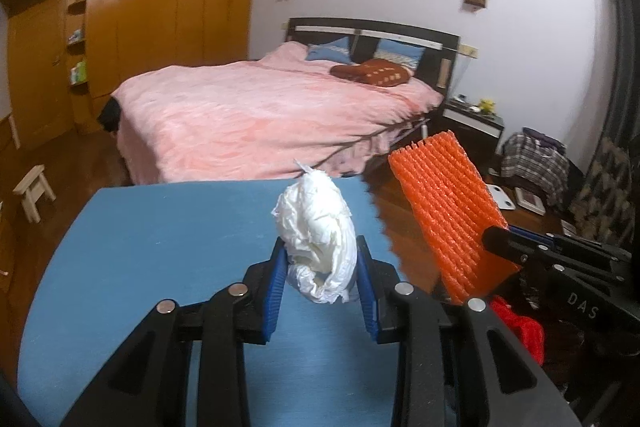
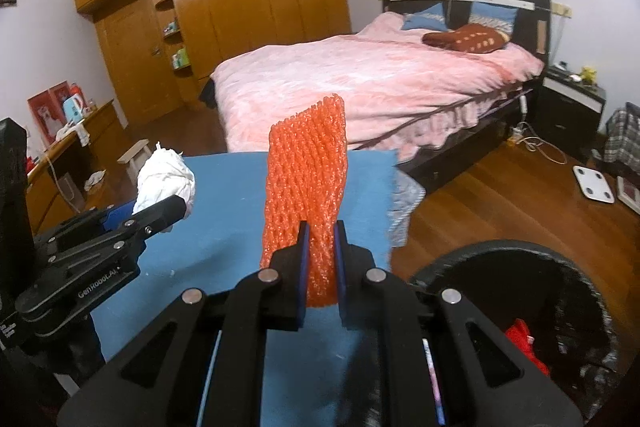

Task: Collect trash
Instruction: 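Carry the white bag and orange mesh over the bin and open both tools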

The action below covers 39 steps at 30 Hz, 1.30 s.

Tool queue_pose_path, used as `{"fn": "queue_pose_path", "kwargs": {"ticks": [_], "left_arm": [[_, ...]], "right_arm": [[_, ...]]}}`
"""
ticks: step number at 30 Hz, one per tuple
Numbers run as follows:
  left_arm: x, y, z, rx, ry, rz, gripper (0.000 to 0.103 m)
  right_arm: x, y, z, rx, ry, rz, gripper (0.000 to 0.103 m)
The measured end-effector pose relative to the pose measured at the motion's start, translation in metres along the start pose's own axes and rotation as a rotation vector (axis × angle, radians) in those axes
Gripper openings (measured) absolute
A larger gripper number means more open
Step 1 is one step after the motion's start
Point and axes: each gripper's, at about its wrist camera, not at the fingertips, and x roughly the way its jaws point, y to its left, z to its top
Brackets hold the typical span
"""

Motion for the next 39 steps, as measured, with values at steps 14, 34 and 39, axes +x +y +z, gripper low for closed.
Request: {"fn": "queue_pose_path", "kwargs": {"ticks": [14,34,39], "left_arm": [[0.002,-0.101,0.004,0.103,-0.013,-0.163,0.033],[0.032,-0.198,-0.025,0.218,0.061,-0.313,0.033],[0.047,-0.21,-0.035,0.233,0.093,-0.324,0.033]], "right_arm": [[-0.063,-0.086,-0.023,0.081,-0.04,-0.145,0.011],[-0.091,-0.165,-0.083,0.18,0.01,-0.298,0.011],[-0.084,-0.179,-0.098,0.215,0.034,-0.318,0.011]]}}
